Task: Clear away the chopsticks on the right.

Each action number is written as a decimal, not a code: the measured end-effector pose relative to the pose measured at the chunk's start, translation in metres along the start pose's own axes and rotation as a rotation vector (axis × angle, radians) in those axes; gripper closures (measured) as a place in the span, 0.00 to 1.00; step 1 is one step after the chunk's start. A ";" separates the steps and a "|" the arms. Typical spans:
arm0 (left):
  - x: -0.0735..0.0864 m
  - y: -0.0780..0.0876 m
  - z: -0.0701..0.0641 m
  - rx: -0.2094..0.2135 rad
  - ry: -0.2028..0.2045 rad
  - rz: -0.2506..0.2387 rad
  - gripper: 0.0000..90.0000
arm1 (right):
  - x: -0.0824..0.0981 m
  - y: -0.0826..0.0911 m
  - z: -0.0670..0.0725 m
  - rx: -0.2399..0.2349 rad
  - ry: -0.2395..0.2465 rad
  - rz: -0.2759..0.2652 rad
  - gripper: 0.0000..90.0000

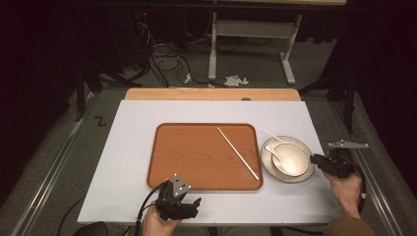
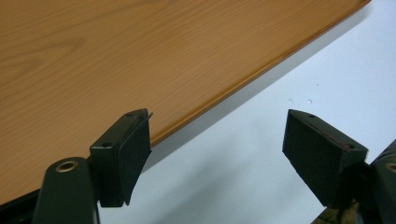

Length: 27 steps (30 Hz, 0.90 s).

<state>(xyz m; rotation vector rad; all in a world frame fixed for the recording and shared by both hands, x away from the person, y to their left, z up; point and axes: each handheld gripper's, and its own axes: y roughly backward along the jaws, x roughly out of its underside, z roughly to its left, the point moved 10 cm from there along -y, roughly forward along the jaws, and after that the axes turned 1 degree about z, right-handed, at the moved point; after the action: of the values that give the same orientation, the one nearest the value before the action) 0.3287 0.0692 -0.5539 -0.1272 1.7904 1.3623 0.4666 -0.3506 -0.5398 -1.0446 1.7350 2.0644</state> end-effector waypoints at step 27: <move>0.003 0.000 0.001 -0.005 0.008 0.007 0.26 | -0.001 -0.007 0.004 -0.029 0.016 0.034 0.94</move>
<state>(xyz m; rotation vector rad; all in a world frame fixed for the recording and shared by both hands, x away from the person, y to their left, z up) 0.3270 0.0712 -0.5562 -0.1286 1.7959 1.3730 0.4704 -0.3452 -0.5445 -1.0495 1.7480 2.1133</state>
